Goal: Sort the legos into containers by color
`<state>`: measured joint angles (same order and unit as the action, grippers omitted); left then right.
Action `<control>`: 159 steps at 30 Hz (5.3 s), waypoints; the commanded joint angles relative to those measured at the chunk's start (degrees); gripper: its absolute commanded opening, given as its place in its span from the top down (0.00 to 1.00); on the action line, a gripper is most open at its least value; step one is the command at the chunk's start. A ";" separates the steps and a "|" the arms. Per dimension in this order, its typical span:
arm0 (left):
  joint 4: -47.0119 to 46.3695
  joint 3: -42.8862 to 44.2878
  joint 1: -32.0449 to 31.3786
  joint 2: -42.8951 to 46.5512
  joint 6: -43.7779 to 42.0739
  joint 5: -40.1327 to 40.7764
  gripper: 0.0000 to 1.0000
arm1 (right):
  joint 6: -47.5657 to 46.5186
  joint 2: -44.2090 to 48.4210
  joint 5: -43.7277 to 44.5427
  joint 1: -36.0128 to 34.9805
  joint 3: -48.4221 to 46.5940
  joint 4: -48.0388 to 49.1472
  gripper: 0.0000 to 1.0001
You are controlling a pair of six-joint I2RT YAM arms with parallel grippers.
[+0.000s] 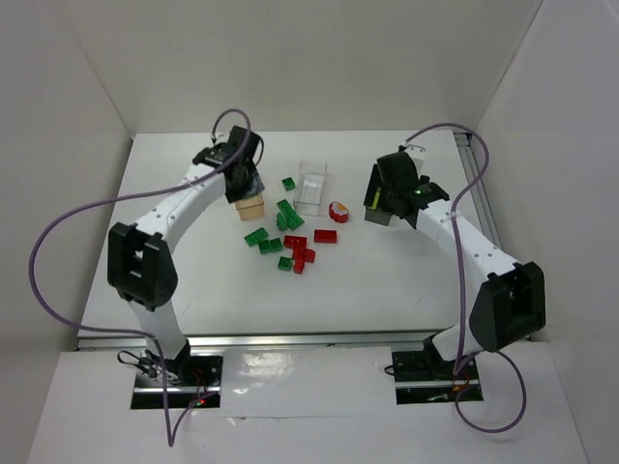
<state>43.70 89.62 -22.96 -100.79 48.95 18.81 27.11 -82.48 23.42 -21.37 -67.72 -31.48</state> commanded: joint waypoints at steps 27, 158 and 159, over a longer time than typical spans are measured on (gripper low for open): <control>-0.98 0.59 -1.11 -2.50 -11.52 -4.21 0.24 | 2.15 -4.45 2.33 2.21 -7.17 -5.61 0.08; -4.68 -16.41 -5.16 1.22 -12.38 -4.48 0.26 | 0.57 -6.29 -0.66 0.10 -1.80 -2.35 0.08; -4.68 -17.02 -5.16 0.08 -12.39 -6.48 0.26 | 0.57 -6.29 -1.27 0.10 -1.80 -2.35 0.08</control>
<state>40.71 72.90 -28.21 -99.72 36.29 13.67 27.35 -88.64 22.59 -20.75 -69.08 -35.62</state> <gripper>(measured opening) 0.737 0.918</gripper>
